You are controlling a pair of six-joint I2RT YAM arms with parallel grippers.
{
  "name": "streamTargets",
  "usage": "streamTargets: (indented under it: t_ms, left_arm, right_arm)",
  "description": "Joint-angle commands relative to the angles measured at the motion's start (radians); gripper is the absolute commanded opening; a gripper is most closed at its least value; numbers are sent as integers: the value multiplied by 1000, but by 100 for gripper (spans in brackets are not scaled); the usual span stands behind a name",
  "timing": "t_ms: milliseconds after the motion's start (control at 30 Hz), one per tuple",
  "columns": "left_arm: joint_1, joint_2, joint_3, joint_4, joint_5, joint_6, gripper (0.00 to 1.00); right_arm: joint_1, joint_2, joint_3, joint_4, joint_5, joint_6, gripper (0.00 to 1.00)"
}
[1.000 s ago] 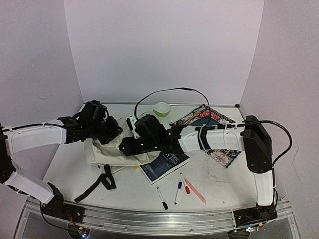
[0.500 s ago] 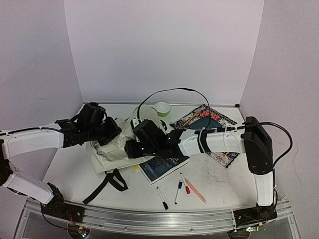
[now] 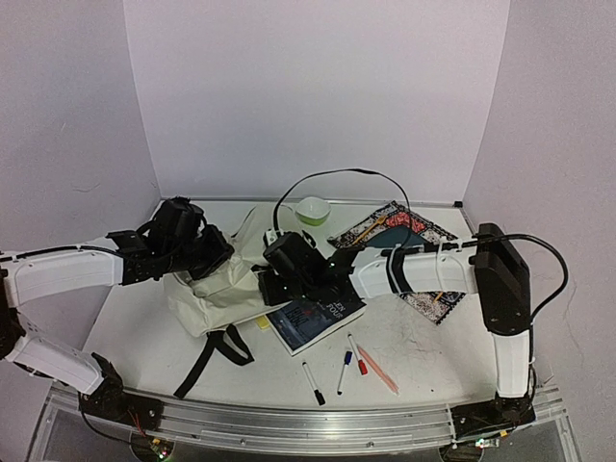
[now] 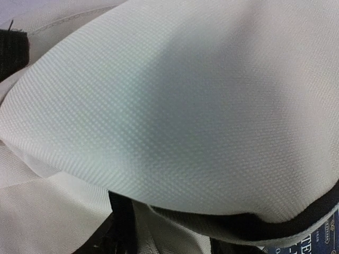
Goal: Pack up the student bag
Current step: Grab the largest pocket of the student bag, then unzip the largest pocket of the student bag.
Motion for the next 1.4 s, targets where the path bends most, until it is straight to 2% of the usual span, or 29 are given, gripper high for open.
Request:
streamTargets:
  t_ms: [0,233,433,767,1067,1200,1367]
  left_arm:
    - [-4,-11,37,97,6,35,0]
    - [-4,-14,24,94,-23,57,0]
    - [-4,-19,39,27,-116,113,0]
    - [-4,-25,85,-115,-299,256,0]
    - [0,5,140,-201,-398,493,0]
    - [7,20,151,-265,-474,550,0]
    - [16,37,152,-318,-542,613,0]
  right_arm:
    - [-12,-44,7,-41,23,-33,47]
    - [-12,-84,-9,-41,24,-74,18]
    - [-12,-130,-39,-41,19,-109,0]
    - [-12,-205,-111,-42,-25,-195,0]
    - [-18,-244,-174,-44,13,-225,0]
    - [-46,-281,-199,-44,11,-228,0]
    - [-79,-323,-200,-44,-59,-254,0]
